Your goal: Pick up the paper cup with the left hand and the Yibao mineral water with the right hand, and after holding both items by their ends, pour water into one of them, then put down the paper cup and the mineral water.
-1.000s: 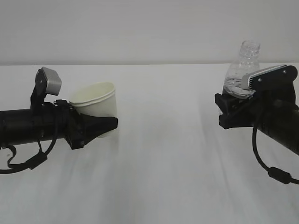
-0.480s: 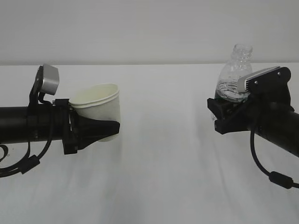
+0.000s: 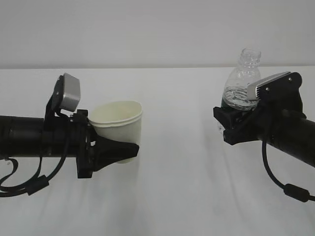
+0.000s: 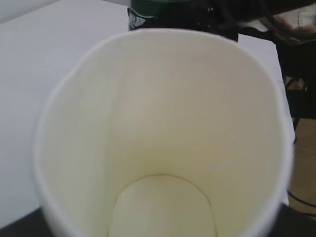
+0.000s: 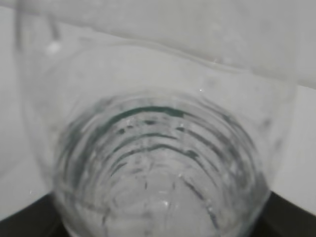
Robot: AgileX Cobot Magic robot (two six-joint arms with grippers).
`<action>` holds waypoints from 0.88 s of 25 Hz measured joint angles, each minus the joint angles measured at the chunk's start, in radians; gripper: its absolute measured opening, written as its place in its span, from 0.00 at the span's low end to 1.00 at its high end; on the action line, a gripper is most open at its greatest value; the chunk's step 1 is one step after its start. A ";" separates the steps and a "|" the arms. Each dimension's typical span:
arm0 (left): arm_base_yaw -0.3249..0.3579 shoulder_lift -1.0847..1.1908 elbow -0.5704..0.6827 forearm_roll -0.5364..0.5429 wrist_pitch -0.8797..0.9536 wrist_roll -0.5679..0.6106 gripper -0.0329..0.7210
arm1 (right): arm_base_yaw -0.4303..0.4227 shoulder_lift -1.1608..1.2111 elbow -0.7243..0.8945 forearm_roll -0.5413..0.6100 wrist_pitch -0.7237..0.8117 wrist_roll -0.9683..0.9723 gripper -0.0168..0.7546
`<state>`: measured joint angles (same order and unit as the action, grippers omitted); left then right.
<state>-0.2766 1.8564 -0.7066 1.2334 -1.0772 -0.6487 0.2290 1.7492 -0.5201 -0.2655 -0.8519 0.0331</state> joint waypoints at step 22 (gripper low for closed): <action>-0.126 0.000 0.000 -0.073 0.022 0.127 0.61 | 0.000 0.000 0.000 -0.050 0.008 0.030 0.65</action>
<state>-0.4021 1.8564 -0.7066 1.1600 -1.0549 -0.5215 0.2290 1.7492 -0.5201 -0.3150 -0.8437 0.0631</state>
